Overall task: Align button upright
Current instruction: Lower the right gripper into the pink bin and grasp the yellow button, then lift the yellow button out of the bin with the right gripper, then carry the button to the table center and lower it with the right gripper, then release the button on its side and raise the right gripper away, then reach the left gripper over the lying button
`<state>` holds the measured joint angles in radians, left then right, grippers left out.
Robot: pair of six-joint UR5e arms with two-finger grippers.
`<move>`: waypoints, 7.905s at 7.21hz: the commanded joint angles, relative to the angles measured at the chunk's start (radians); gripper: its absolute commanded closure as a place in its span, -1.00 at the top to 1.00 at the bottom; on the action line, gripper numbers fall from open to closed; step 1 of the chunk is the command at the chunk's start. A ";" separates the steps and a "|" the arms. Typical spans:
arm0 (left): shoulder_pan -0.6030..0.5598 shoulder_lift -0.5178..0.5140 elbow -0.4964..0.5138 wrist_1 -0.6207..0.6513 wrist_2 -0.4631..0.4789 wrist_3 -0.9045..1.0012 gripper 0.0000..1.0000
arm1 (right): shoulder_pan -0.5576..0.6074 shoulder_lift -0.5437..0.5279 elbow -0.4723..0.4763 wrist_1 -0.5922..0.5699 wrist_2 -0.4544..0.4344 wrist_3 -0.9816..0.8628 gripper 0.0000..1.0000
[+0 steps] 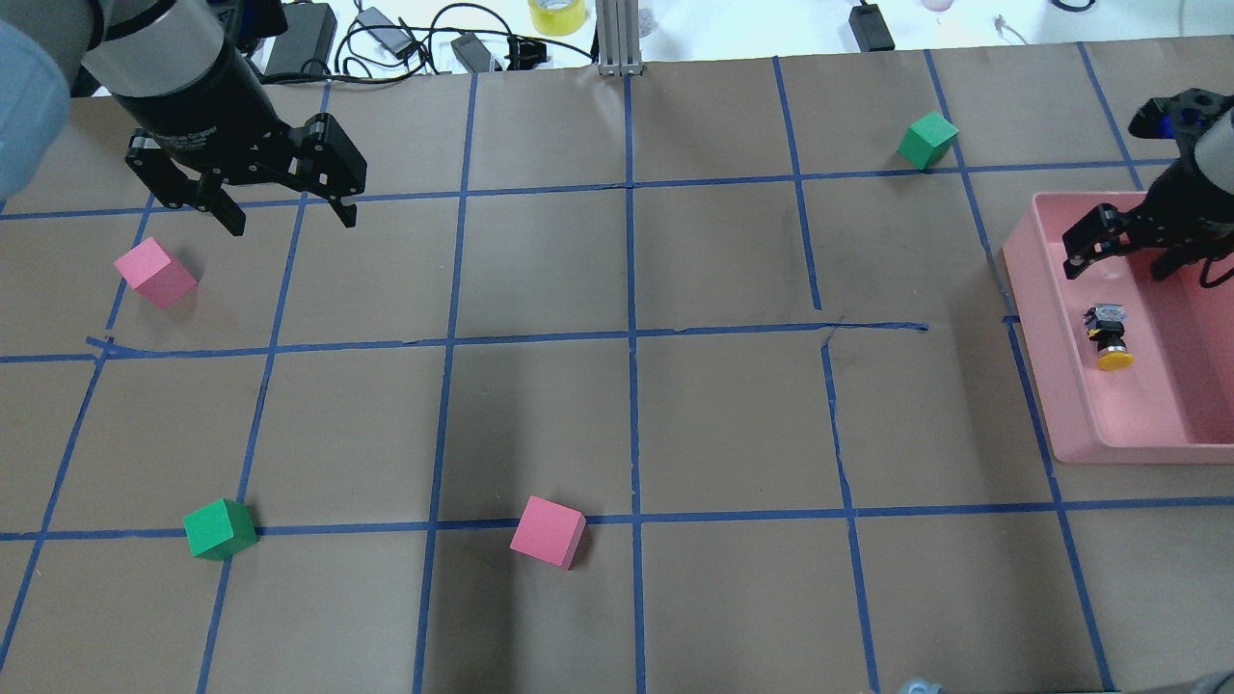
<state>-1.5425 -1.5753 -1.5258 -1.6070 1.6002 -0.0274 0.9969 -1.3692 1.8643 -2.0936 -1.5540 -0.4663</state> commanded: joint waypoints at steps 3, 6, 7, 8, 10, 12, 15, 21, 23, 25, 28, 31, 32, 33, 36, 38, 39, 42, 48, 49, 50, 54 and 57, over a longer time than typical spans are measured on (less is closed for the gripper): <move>-0.002 0.020 -0.036 -0.004 -0.002 0.010 1.00 | -0.058 0.120 0.027 -0.124 -0.011 -0.018 0.94; -0.002 0.020 -0.039 -0.004 0.001 0.014 1.00 | -0.060 0.150 0.058 -0.141 -0.023 -0.021 0.98; -0.002 0.020 -0.045 -0.005 0.003 0.014 1.00 | -0.060 0.174 0.059 -0.190 -0.067 -0.031 0.97; -0.002 0.020 -0.057 -0.004 0.006 0.014 1.00 | -0.060 0.182 0.059 -0.197 -0.070 -0.032 0.97; -0.002 0.020 -0.060 -0.005 0.010 0.015 1.00 | -0.058 0.183 0.059 -0.198 -0.069 -0.032 0.61; -0.001 0.023 -0.060 -0.005 0.009 0.015 1.00 | -0.060 0.182 0.059 -0.191 -0.064 -0.034 -0.85; -0.001 0.021 -0.062 -0.005 0.007 0.015 1.00 | -0.060 0.159 0.041 -0.192 -0.051 -0.089 -1.00; 0.007 0.024 -0.060 -0.005 0.023 0.046 1.00 | 0.277 -0.022 -0.223 0.185 0.014 0.051 -1.00; 0.019 0.024 -0.059 0.004 0.024 0.050 1.00 | 0.577 0.007 -0.220 0.166 0.014 0.266 -1.00; 0.102 0.027 -0.051 0.001 0.024 0.073 1.00 | 0.875 0.102 -0.215 0.020 0.015 0.395 -1.00; 0.131 0.026 -0.057 -0.004 0.023 0.073 1.00 | 0.997 0.251 -0.203 -0.169 0.005 0.495 -1.00; 0.131 0.024 -0.060 -0.004 0.024 0.061 1.00 | 0.997 0.298 -0.159 -0.222 0.003 0.596 -1.00; 0.131 0.017 -0.063 -0.007 0.024 0.066 1.00 | 0.997 0.297 -0.157 -0.223 0.002 0.595 -1.00; 0.136 0.018 -0.060 0.007 0.015 0.055 1.00 | 1.000 0.297 -0.143 -0.221 0.002 0.597 -0.71; 0.139 0.021 -0.070 0.013 0.021 0.066 1.00 | 1.000 0.294 -0.103 -0.232 0.006 0.591 0.69; 0.137 0.023 -0.068 0.013 0.021 0.067 1.00 | 0.976 0.184 -0.134 -0.173 0.011 0.521 1.00; 0.137 0.027 -0.068 0.012 0.018 0.058 1.00 | 0.912 0.097 -0.175 0.018 0.003 0.477 1.00; 0.137 0.018 -0.071 -0.007 0.070 0.072 1.00 | 0.705 -0.143 -0.366 0.477 0.000 0.344 1.00; 0.004 -0.014 -0.147 0.134 -0.031 0.033 1.00 | 0.661 -0.186 -0.375 0.460 -0.001 0.356 1.00; -0.036 -0.040 -0.192 0.218 -0.061 0.015 1.00 | 0.660 -0.186 -0.370 0.461 0.000 0.359 1.00; -0.051 -0.064 -0.238 0.286 -0.119 0.004 1.00 | 0.655 -0.186 -0.369 0.458 -0.001 0.353 1.00; -0.135 -0.164 -0.283 0.424 -0.265 -0.017 1.00 | 0.640 -0.203 -0.369 0.457 -0.030 0.466 1.00; -0.209 -0.251 -0.351 0.705 -0.278 -0.069 1.00 | 0.565 -0.202 -0.367 0.468 -0.051 0.428 1.00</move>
<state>-1.7279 -1.7942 -1.8405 -1.0127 1.3273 -0.0749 1.5868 -1.5711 1.4961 -1.6287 -1.6033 -0.0238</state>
